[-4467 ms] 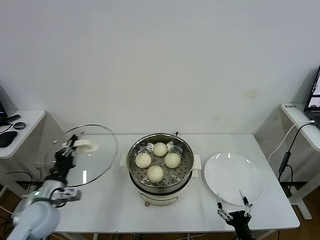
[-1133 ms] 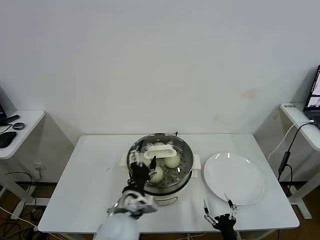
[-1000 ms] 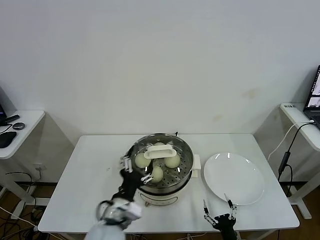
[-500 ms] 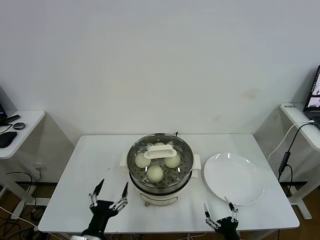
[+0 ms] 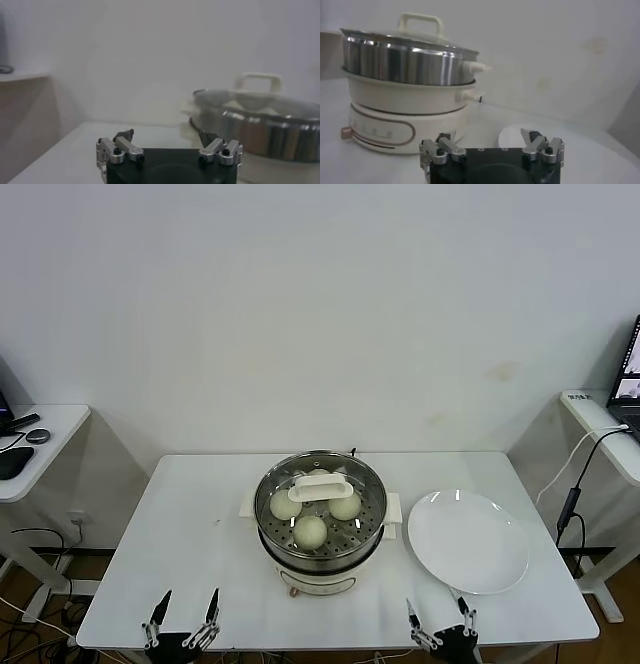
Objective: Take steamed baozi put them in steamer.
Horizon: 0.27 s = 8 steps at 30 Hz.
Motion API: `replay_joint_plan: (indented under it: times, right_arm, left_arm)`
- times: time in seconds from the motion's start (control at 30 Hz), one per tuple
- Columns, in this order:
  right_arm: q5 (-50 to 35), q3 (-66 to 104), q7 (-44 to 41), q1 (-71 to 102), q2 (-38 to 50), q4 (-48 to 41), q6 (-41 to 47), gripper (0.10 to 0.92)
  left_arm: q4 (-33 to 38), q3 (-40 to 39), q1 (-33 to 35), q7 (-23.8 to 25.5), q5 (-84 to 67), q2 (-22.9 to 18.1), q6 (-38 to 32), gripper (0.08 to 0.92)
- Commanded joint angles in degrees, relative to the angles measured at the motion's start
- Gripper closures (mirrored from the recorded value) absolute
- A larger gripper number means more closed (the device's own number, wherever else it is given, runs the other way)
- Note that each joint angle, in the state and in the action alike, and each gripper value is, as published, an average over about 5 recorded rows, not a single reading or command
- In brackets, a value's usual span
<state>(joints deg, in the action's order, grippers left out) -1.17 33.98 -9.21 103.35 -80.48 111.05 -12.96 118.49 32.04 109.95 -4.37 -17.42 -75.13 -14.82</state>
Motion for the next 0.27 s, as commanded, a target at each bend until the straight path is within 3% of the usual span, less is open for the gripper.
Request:
replay_joint_plan:
  times: [0.03, 0.27]
  right_arm:
    - [-2.5, 0.1, 0.5, 1.8, 0.7, 1.4, 1.5, 0.203]
    - [-2.4, 0.1, 0.4, 2.1, 0.7, 1.3, 0.9, 0.203]
  left_arm:
    - [-3.0, 3.5, 2.7, 0.8, -1.5, -0.9, -3.1, 0.177]
    - [-3.2, 4.2, 3.3, 1.0, -1.0, -0.7, -2.7, 0.177]
